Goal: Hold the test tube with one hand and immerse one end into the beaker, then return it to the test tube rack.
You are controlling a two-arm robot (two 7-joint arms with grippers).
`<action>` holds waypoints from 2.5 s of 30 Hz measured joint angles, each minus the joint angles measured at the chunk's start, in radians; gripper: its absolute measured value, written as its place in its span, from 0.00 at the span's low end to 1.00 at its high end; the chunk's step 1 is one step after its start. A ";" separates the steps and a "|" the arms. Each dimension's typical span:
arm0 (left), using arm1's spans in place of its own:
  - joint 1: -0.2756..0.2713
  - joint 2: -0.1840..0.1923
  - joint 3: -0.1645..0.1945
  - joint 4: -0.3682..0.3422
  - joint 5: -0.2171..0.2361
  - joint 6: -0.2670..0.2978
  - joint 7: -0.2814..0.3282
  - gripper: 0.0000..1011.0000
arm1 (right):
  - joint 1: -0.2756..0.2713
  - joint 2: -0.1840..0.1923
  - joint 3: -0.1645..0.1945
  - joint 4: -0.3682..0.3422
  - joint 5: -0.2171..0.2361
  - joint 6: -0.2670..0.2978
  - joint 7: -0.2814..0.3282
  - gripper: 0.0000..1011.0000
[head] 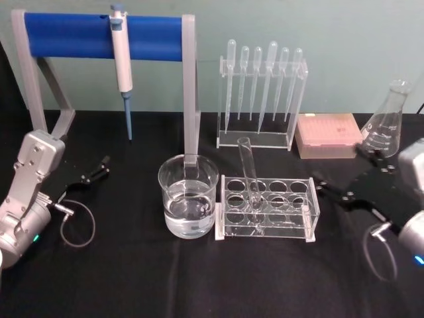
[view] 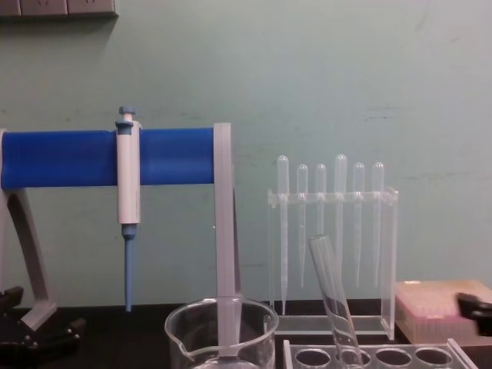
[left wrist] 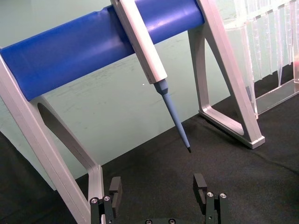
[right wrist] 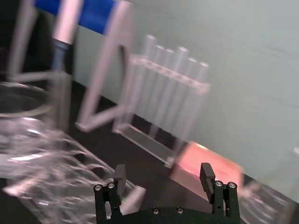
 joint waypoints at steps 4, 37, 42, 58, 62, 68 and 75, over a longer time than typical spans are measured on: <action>0.000 0.000 0.000 0.000 0.000 0.000 0.000 0.99 | 0.041 -0.023 -0.024 -0.009 0.030 0.041 0.072 0.99; 0.000 0.000 0.000 0.000 0.000 0.000 0.000 0.99 | 0.296 -0.183 -0.129 0.074 0.057 0.367 0.361 0.86; 0.000 0.000 0.000 0.000 0.000 0.000 0.000 0.99 | 0.292 -0.193 -0.125 0.083 0.045 0.364 0.358 0.70; 0.000 0.000 0.000 0.000 0.000 0.000 0.000 0.99 | 0.263 -0.210 -0.096 0.075 0.043 0.340 0.351 0.24; 0.000 0.000 0.000 0.000 0.000 0.000 0.000 0.99 | 0.241 -0.212 -0.076 0.054 0.055 0.326 0.341 0.22; 0.000 0.000 0.000 0.000 0.000 0.000 0.000 0.99 | 0.192 -0.216 -0.030 0.000 0.091 0.290 0.315 0.22; 0.000 0.000 0.000 0.000 0.000 0.000 0.000 0.99 | 0.140 -0.218 0.020 -0.073 0.121 0.249 0.282 0.22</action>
